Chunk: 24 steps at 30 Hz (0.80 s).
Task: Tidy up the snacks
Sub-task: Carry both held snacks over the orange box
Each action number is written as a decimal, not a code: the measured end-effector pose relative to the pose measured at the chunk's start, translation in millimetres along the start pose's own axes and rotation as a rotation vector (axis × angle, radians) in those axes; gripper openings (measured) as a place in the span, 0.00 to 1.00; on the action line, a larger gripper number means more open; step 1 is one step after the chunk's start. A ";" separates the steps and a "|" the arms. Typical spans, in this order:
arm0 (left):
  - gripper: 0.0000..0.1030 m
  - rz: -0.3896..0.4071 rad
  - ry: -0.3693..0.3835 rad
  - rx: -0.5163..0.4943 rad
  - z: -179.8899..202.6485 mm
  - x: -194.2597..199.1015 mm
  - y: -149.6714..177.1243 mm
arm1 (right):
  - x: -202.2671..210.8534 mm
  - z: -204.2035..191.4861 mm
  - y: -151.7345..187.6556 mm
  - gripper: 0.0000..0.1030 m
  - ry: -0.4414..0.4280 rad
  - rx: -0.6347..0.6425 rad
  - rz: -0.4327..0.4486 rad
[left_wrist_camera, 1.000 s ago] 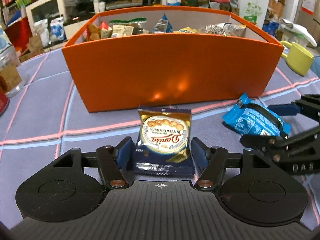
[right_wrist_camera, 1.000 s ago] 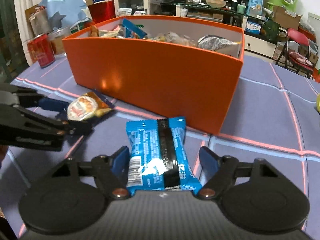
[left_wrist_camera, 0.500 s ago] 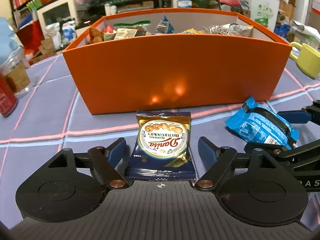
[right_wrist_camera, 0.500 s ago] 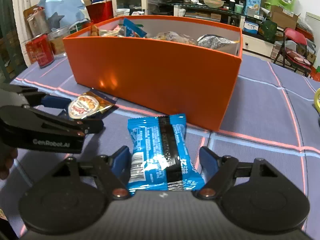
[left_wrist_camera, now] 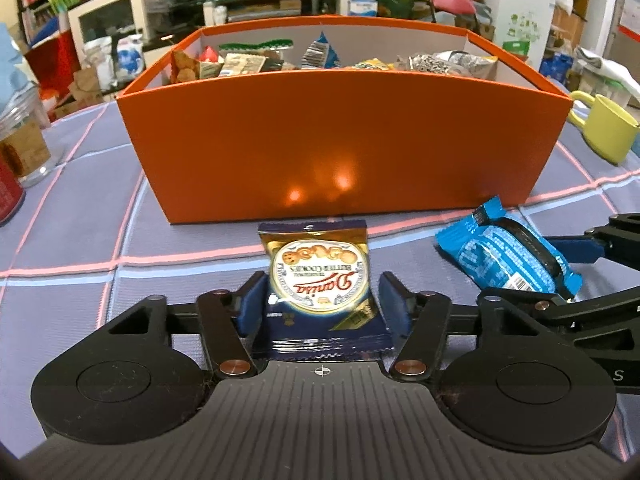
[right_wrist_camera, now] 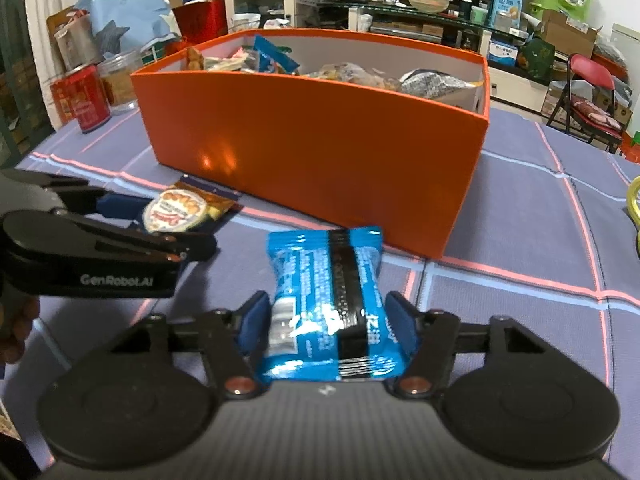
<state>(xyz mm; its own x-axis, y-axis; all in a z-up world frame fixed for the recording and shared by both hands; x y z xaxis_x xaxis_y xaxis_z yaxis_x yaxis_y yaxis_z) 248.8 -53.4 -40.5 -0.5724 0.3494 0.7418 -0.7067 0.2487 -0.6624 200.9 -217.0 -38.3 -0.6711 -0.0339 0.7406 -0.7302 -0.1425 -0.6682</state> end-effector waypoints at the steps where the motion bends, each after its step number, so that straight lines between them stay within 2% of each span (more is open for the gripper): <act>1: 0.30 -0.001 0.000 -0.001 0.6 0.2 0.5 | 0.8 -0.1 0.0 0.60 -0.003 0.000 -0.003; 6: 0.27 -0.009 0.004 0.003 -0.3 1.3 0.5 | 1.7 -1.4 0.9 0.59 -0.004 -0.001 -0.004; 13: 0.20 -0.022 0.015 0.022 -6.5 7.5 3.2 | 5.5 2.0 2.3 0.48 -0.009 -0.004 -0.003; 20: 0.19 -0.022 -0.024 0.046 -20.8 17.1 6.9 | 9.4 3.4 0.5 0.48 -0.006 0.004 0.000; 24: 0.19 0.017 -0.028 0.050 -18.2 31.0 0.9 | 24.5 -0.3 -4.8 0.48 0.006 0.037 0.048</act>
Point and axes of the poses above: each gripper's, at about its wrist camera, not at the fingertips, and x roughly against the way its jaws point, z to its right, y to its underside, the point moved 5 cm from there along -x, roughly the way its jaws point, and after that the axes turned 8 degrees about y, right-handed, at the moved point
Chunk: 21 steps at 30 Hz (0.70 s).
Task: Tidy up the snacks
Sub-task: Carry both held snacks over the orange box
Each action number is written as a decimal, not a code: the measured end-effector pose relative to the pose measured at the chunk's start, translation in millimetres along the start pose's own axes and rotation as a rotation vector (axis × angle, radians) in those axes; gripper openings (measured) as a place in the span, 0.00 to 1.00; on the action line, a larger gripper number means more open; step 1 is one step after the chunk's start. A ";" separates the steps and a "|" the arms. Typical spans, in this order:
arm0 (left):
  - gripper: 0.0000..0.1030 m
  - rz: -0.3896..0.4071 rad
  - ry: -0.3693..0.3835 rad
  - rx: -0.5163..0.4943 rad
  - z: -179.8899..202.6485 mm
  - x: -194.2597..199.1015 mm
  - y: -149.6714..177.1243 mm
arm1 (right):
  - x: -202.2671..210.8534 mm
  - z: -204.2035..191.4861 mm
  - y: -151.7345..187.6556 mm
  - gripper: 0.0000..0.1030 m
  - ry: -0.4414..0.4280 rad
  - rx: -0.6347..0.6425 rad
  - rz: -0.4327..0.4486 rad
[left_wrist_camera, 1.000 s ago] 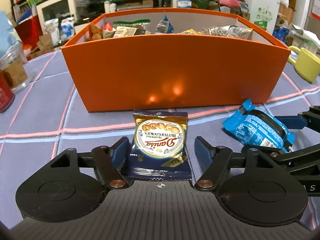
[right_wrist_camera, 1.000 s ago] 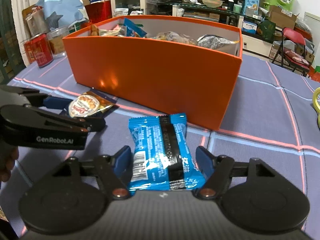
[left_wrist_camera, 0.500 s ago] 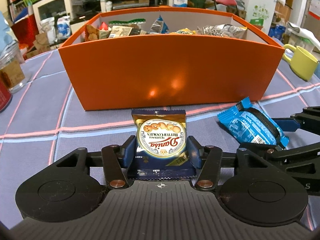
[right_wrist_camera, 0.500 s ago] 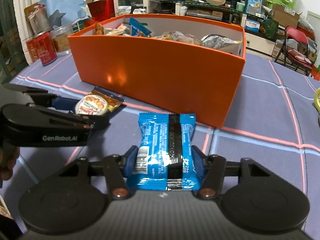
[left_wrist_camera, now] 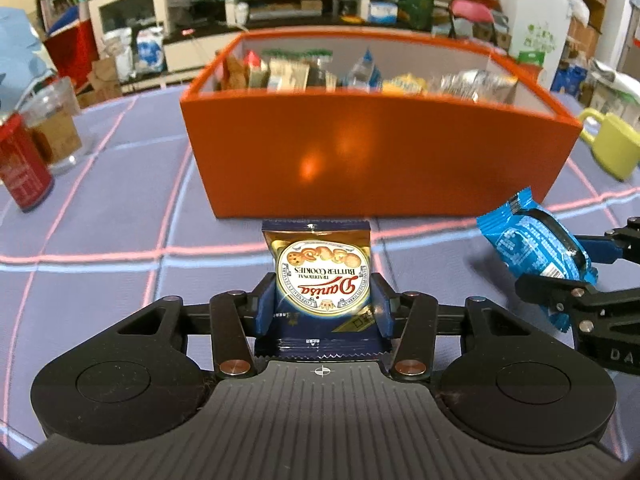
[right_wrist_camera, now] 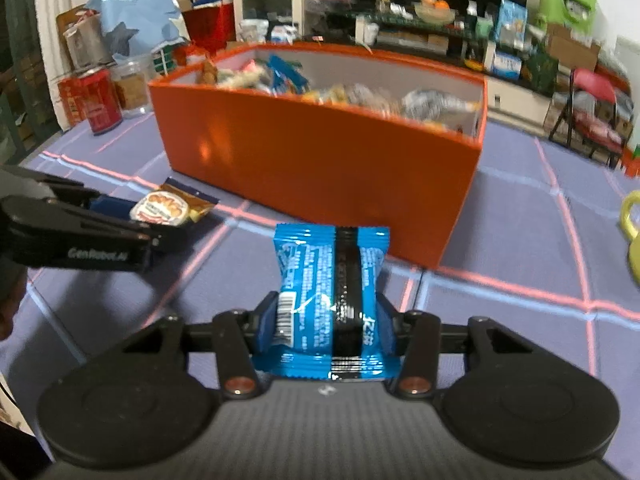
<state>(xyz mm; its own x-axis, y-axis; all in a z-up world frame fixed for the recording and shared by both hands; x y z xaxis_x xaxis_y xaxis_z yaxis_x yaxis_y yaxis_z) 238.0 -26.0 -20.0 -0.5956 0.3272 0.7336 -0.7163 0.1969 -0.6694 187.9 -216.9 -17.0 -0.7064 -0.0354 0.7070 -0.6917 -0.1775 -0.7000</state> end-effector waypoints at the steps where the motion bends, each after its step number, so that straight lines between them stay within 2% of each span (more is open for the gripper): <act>1: 0.19 0.012 0.001 -0.003 2.4 5.2 -1.5 | 6.0 -1.0 -2.4 0.48 0.003 0.009 0.019; 8: 0.19 0.049 -0.033 0.001 12.8 29.9 -6.1 | 37.0 -2.2 -15.5 0.48 0.014 0.009 0.107; 14: 0.19 0.078 -0.142 0.044 4.7 42.1 -14.3 | 55.1 0.2 -29.7 0.48 0.030 -0.024 0.166; 21: 0.19 0.070 -0.175 0.065 -1.1 43.8 -18.0 | 57.4 -4.6 -35.6 0.48 0.037 -0.041 0.176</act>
Point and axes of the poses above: each gripper's, at about its wrist camera, not at the fingertips, and x roughly against the way its jaws point, z to its right, y to its underside, the point moved 5 cm from there along -x, roughly the way its jaws point, and after that the axes turned 8 degrees about y, right-handed, at the moved point
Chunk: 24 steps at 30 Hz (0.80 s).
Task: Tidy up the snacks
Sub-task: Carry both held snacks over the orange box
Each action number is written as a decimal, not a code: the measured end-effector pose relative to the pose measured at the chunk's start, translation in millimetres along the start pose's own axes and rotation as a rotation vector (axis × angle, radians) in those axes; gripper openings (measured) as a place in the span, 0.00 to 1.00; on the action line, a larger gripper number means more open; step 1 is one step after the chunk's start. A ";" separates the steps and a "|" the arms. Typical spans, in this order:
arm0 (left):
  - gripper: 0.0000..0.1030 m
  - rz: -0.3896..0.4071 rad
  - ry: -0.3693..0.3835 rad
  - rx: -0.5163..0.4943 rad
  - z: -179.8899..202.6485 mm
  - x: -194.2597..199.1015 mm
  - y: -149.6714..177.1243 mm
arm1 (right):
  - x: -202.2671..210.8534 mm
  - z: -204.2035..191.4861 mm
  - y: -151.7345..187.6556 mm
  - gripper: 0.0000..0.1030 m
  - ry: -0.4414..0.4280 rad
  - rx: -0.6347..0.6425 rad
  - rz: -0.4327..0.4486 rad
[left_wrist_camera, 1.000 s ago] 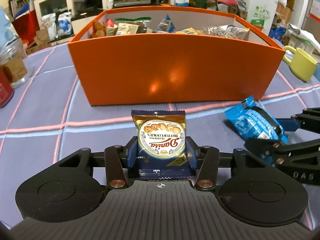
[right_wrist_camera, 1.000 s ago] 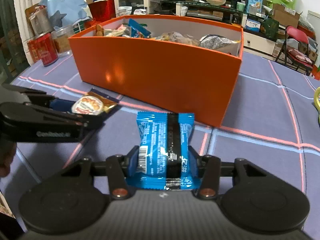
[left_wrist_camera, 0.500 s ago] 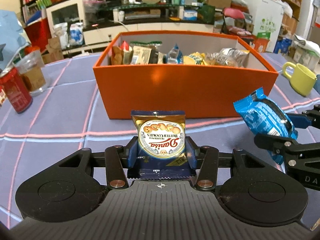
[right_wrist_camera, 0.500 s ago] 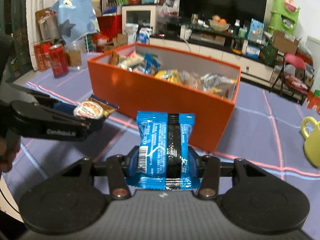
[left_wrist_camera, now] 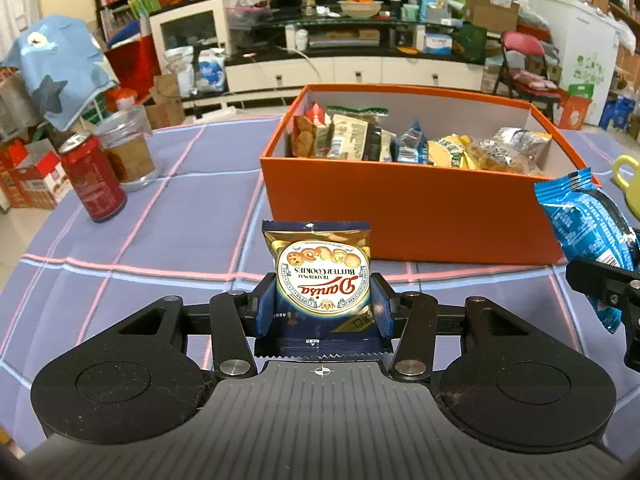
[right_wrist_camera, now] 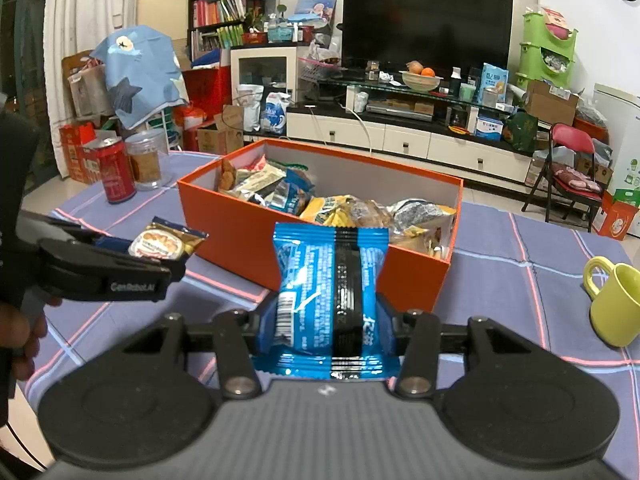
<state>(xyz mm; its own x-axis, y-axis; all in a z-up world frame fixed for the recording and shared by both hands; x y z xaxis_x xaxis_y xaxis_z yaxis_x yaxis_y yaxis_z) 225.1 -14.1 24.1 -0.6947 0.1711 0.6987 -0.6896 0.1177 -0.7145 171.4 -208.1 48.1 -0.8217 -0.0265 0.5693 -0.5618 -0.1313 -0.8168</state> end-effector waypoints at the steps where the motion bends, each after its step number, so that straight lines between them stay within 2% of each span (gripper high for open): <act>1: 0.19 0.001 -0.001 0.003 -0.3 0.7 -0.2 | -0.2 0.5 -0.3 0.48 0.001 0.001 0.000; 12: 0.19 0.045 0.017 0.032 -1.3 21.2 -11.2 | 11.4 -4.7 -15.5 0.48 0.021 -0.015 0.027; 18: 0.19 0.090 0.013 0.036 -2.5 37.7 -29.8 | 13.5 -0.7 -33.2 0.48 0.026 -0.068 0.043; 24: 0.19 0.080 0.004 0.056 -8.3 36.7 -38.3 | 12.4 5.3 -44.6 0.48 0.046 -0.099 0.036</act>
Point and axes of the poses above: each gripper's, at about its wrist camera, not at the fingertips, and x roughly against the way its jaws point, z to its right, y to its underside, the point moved 5 cm from there along -x, roughly the way its jaws point, and after that the axes turned 8 degrees about y, right-handed, at the moved point
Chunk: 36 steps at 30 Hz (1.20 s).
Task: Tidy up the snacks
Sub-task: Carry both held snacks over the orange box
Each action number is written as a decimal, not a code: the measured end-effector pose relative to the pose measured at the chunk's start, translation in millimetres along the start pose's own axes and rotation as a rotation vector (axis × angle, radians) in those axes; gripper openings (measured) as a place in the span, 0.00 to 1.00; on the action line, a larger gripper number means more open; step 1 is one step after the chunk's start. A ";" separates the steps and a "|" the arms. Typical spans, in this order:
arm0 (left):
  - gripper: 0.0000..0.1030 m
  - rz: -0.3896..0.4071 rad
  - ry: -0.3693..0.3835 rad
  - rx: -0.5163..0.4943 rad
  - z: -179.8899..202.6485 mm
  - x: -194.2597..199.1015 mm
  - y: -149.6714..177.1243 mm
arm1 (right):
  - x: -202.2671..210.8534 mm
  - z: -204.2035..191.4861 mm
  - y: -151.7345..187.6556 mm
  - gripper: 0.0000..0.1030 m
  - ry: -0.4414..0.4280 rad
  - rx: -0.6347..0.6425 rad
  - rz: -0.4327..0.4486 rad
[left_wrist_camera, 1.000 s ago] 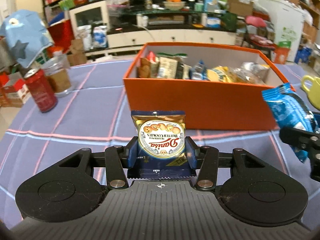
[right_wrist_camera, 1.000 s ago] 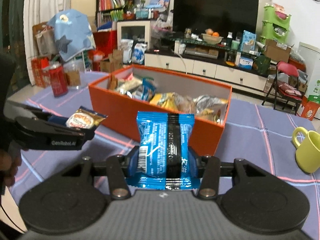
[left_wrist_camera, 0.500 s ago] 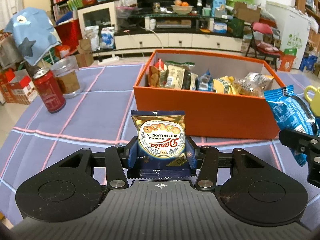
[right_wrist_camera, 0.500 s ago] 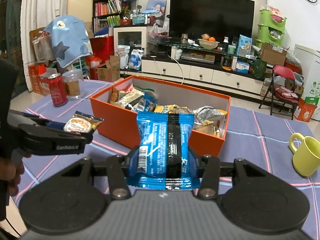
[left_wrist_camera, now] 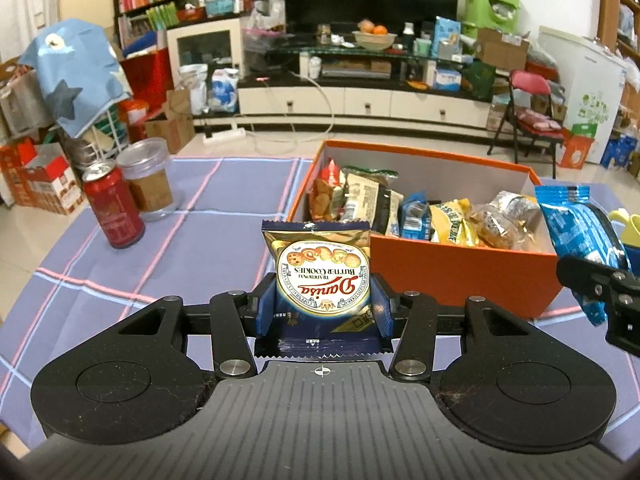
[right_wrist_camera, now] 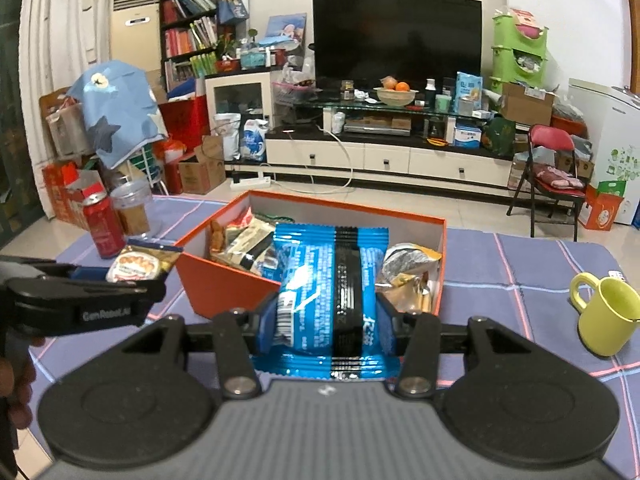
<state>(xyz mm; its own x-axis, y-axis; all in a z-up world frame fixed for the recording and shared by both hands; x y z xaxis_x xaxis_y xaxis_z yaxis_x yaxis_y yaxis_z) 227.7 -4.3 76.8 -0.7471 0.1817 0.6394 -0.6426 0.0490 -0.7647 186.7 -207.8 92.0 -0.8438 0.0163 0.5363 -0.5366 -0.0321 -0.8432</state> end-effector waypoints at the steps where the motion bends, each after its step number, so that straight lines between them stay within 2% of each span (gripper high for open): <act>1: 0.19 0.000 -0.002 -0.003 0.7 -1.2 -1.6 | -0.6 0.7 0.5 0.48 0.003 0.000 -0.003; 6: 0.19 0.005 0.019 0.010 5.4 -8.1 -15.0 | -4.8 1.0 -1.2 0.48 0.009 0.000 -0.011; 13: 0.19 0.054 0.026 0.005 10.3 -11.5 -41.2 | -9.3 -0.9 -25.8 0.48 0.006 -0.059 0.019; 21: 0.19 0.014 0.010 0.017 0.5 -33.6 -37.1 | -30.2 -7.3 -34.5 0.48 0.001 -0.086 0.016; 36: 0.19 -0.032 0.069 -0.007 25.3 -45.2 -29.8 | -41.5 12.4 -25.5 0.48 0.043 -0.098 -0.022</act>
<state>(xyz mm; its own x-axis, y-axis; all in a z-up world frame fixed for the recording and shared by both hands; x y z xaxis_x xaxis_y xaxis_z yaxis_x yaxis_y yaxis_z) 276.3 -38.8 72.7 -0.7124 0.2472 0.6568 -0.6646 0.0629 -0.7445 235.4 -220.1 91.7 -0.8299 0.0592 0.5548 -0.5512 0.0670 -0.8317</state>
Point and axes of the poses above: each gripper's, at about its wrist camera, not at the fingertips, and x roughly against the way its jaws point, z to its right, y to its underside, the point moved 5 cm from there along -x, roughly the way its jaws point, and after that the axes turned 8 degrees about y, right-handed, at the moved point
